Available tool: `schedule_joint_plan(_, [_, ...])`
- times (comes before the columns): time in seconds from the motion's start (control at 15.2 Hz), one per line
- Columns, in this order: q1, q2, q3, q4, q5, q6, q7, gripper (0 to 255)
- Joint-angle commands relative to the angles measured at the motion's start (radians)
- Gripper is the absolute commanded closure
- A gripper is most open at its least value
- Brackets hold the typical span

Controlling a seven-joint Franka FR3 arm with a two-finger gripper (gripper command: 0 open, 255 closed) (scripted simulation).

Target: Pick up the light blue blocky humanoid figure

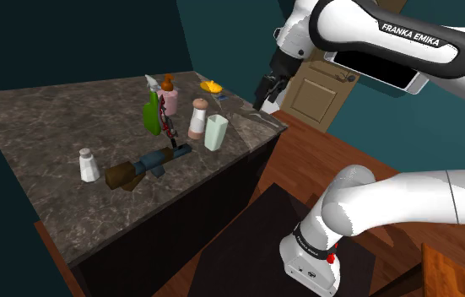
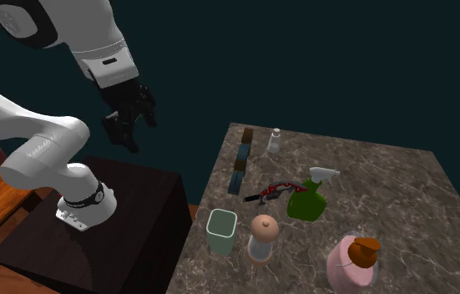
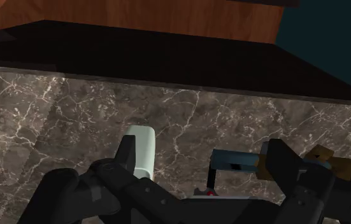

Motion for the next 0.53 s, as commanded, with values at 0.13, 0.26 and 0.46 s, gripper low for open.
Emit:
schedule_joint_plan(0.13, [0.029,0.068,-0.017,0.006,-0.007,0.055,-0.078,0])
schedule_joint_plan(0.26, [0.058,0.139,-0.032,0.018,-0.011,0.107,-0.156,0])
schedule_joint_plan(0.46, [0.102,0.246,-0.051,0.043,-0.013,0.178,-0.272,0])
